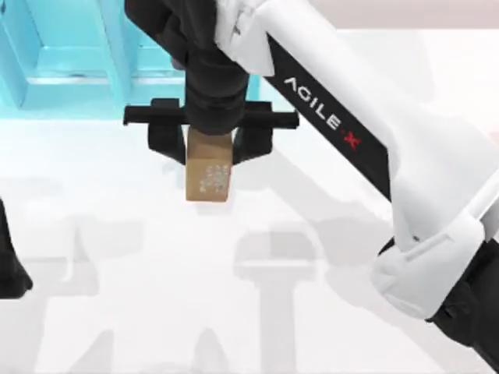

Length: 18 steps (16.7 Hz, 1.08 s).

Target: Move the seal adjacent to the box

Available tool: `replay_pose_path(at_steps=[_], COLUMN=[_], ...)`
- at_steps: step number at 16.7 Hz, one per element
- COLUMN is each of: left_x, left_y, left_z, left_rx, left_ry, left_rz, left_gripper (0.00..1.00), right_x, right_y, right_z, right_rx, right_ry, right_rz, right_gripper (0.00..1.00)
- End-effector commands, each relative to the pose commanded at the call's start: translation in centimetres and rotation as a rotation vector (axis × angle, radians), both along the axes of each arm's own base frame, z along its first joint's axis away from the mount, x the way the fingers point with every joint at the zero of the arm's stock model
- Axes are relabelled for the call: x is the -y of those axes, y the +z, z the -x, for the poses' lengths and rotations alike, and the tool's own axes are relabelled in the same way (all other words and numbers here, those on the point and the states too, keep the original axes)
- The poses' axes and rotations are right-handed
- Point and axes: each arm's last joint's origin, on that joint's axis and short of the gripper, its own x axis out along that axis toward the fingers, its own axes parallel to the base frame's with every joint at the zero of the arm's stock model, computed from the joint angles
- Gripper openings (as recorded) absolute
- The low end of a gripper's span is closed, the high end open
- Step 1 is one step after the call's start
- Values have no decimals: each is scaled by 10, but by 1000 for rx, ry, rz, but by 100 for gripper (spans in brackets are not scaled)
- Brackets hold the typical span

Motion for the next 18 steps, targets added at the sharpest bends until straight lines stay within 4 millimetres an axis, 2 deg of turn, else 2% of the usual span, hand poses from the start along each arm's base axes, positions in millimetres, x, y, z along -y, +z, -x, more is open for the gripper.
replay_pose_path(at_steps=[2,5,8,10,13,15,18], left_x=[0,0,0,0,0,0,0], left_y=[0,0,0,0,0,0,0], left_z=[0,0,0,0,0,0,0], left_rx=[0,0,0,0,0,0,0], left_ry=[0,0,0,0,0,0,0], left_rz=[0,0,0,0,0,0,0], left_gripper=[100,100,100,100,100,100,100], right_x=[24,77,142,186,244,275,308], right_y=[29,69,87,85,70,59,47], right_z=[-10,-17,-9,4,34,57,86], right_rx=[18,40,36,15,-22,-34,-31], right_ry=[13,25,28,24,10,-2,-21], right_rz=[-24,-37,-16,13,57,79,101], right_gripper=[0,0,0,0,0,0,0])
